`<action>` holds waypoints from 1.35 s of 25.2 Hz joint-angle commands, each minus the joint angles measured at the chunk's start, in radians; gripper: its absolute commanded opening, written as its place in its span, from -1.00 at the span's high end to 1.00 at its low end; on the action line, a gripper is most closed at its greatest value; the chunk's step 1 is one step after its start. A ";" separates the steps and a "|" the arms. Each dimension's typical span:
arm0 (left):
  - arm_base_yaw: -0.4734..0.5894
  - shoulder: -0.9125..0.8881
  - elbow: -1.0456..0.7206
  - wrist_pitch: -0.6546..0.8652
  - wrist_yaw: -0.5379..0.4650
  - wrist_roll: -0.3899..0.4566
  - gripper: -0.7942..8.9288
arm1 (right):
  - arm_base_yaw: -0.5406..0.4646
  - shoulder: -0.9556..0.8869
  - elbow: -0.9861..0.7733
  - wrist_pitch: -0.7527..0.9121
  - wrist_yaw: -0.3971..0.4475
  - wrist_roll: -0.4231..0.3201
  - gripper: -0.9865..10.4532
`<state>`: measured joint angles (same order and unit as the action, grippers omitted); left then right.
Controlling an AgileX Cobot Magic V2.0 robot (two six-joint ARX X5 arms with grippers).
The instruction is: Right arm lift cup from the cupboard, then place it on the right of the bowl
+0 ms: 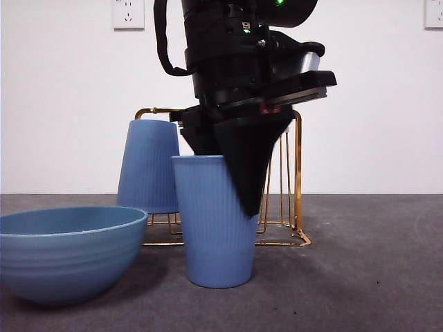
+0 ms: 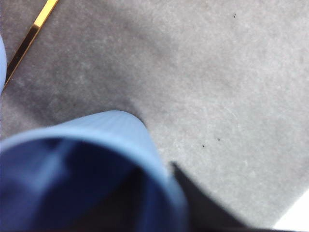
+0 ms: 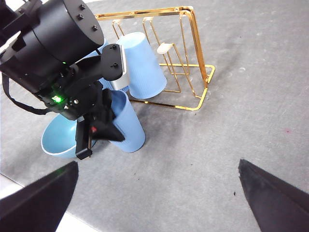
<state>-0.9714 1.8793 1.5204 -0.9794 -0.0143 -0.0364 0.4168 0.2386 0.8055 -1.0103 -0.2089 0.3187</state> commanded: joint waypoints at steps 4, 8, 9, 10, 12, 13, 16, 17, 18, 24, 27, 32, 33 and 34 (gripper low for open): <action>-0.010 0.024 0.061 -0.026 -0.009 0.017 -0.38 | 0.004 -0.001 0.016 0.006 0.001 0.004 -0.12; -0.011 0.016 0.187 -0.119 -0.009 0.013 -0.39 | 0.004 -0.001 0.016 0.006 0.024 0.004 -0.12; -0.011 0.007 0.203 -0.128 -0.009 0.005 -0.38 | 0.004 -0.001 0.016 0.006 0.029 0.003 -0.12; -0.011 -0.011 0.209 -0.132 -0.009 -0.003 -0.38 | 0.004 -0.001 0.016 0.006 0.028 0.003 -0.12; -0.011 -0.051 0.209 -0.151 -0.009 -0.009 -0.37 | 0.004 -0.001 0.016 0.006 0.027 0.003 -0.12; -0.011 -0.073 0.208 -0.165 -0.009 -0.010 -0.37 | 0.004 -0.001 0.016 0.006 0.027 0.002 -0.12; -0.007 -0.176 0.199 -0.194 -0.009 -0.013 -0.34 | 0.004 0.000 0.016 0.007 0.027 -0.014 -0.12; 0.000 -0.213 0.198 -0.206 -0.009 -0.013 -0.30 | 0.004 0.000 0.016 0.007 0.026 -0.020 -0.12; 0.010 -0.252 0.196 -0.217 -0.009 -0.014 -0.30 | 0.004 0.001 0.016 0.007 0.026 -0.021 -0.12; 0.097 -0.497 0.131 -0.253 -0.009 -0.016 -0.30 | 0.004 0.001 0.016 0.008 0.023 -0.066 -0.12; 0.150 -0.644 0.010 -0.224 -0.009 -0.010 -0.30 | 0.004 0.001 0.016 0.016 0.022 -0.073 -0.12; 0.248 -0.935 -0.282 -0.071 -0.009 -0.011 -0.30 | 0.004 0.001 0.016 0.037 -0.004 -0.073 -0.12; 0.262 -0.997 -0.345 -0.029 -0.009 -0.028 -0.29 | 0.004 0.001 0.016 0.037 -0.005 -0.073 -0.12; 0.271 -1.059 -0.409 0.007 -0.009 -0.047 -0.29 | 0.004 0.001 0.016 0.037 -0.011 -0.073 -0.12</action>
<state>-0.6952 0.8249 1.1137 -0.9844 -0.0216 -0.0616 0.4171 0.2386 0.8051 -0.9833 -0.2169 0.2581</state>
